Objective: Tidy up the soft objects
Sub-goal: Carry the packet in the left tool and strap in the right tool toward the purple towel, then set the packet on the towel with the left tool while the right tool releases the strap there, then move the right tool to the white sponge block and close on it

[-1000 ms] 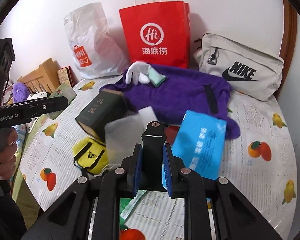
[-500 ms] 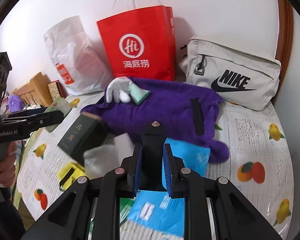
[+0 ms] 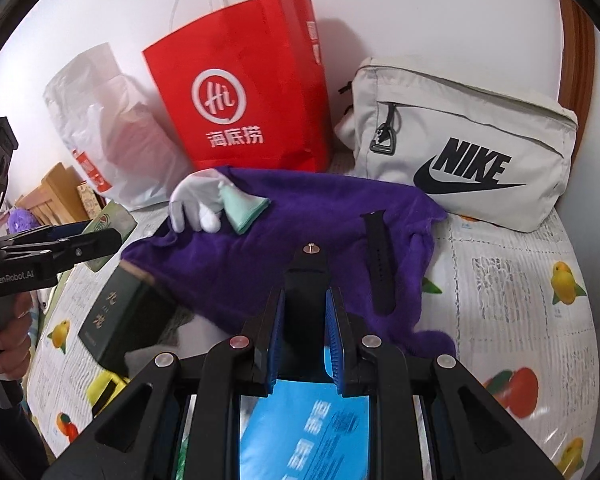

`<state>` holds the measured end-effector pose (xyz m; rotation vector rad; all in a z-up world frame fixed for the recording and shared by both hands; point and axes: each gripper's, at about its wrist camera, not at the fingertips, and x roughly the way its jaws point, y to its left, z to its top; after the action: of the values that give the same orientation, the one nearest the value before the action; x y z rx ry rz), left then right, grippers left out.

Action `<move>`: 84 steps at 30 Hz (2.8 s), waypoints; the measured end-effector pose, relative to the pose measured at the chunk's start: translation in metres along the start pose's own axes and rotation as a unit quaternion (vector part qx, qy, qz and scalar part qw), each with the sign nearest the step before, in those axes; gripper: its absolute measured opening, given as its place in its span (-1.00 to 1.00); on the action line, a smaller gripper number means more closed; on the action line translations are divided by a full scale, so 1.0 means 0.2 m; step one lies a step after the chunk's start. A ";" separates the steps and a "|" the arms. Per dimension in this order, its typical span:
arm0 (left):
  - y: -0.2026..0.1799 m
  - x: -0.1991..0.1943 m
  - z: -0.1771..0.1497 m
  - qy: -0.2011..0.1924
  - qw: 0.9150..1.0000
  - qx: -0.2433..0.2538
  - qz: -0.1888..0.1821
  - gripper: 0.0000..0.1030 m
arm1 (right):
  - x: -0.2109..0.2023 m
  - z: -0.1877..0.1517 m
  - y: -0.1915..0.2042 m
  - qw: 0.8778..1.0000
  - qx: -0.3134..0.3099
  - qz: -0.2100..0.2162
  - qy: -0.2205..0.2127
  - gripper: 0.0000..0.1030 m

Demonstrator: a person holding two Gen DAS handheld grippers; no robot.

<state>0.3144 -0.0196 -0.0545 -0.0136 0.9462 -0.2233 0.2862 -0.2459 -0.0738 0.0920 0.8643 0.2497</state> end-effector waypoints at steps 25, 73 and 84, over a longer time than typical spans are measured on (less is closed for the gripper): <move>0.06 0.55 0.12 0.081 0.996 -0.016 0.016 0.38 | 0.45 0.10 -0.20 0.996 0.018 -0.009 0.083 -0.60; 0.17 -0.34 -0.47 0.014 0.995 -0.094 0.033 0.82 | -0.34 -0.29 0.21 0.999 -0.003 0.033 0.002 0.12; 0.25 -0.36 -0.70 0.029 0.994 -0.108 0.020 0.82 | -0.14 -0.34 0.43 0.997 -0.072 0.026 0.026 0.12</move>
<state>0.1697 0.0564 -0.0844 -0.1870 1.0248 -0.0836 0.2013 -0.1719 -0.0805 -0.0257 0.8944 0.3637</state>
